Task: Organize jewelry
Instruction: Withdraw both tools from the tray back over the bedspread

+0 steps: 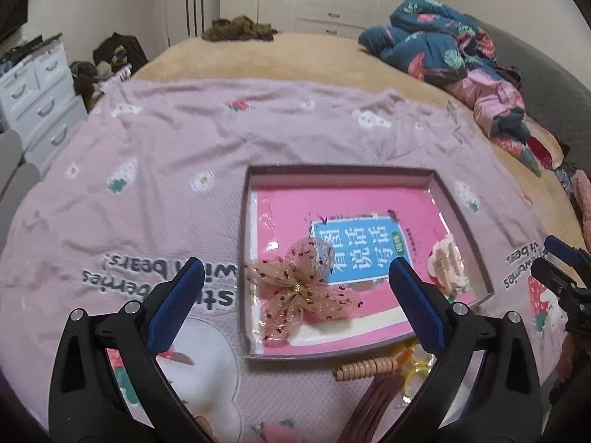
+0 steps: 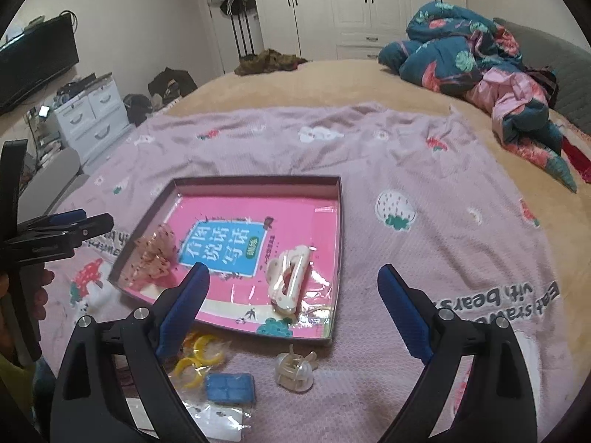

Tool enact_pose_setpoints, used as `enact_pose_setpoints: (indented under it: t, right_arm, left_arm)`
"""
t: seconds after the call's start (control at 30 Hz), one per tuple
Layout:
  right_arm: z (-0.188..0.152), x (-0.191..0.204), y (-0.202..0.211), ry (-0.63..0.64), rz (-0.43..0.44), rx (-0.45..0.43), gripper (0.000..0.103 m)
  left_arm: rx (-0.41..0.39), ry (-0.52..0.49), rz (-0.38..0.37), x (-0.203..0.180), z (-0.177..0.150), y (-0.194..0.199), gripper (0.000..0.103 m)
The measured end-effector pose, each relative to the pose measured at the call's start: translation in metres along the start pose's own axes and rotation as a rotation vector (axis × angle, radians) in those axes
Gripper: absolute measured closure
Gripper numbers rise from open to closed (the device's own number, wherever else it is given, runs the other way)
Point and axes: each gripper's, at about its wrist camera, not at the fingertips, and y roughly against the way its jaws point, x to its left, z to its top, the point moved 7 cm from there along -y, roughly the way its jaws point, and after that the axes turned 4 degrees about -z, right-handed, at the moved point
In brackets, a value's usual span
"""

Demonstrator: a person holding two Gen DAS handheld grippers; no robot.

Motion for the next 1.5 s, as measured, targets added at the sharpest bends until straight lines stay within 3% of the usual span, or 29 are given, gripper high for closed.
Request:
enact_pose_setpoints:
  t: [0.4, 0.67, 1.1, 1.5]
  right_arm:
    - [0.021, 0.009, 0.075, 0.009, 0.013, -0.136, 0.007]
    - [0.017, 0.021, 0.115, 0.036, 0.028, -0.188, 0.006]
    - [-0.015, 0.042, 0.143, 0.074, 0.065, -0.184, 0.006]
    - [-0.061, 0.046, 0.135, 0.076, 0.074, -0.105, 0.006]
  left_arm:
    - [-0.106, -0.006, -0.016, -0.009, 0.006, 0.071, 0.009]
    - [-0.133, -0.026, -0.019, -0.019, -0.013, 0.101, 0.009]
    - [-0.1, -0.053, -0.013, -0.024, -0.06, 0.117, 0.009]
    - [-0.066, -0.064, -0.01, -0.028, -0.091, 0.118, 0.009]
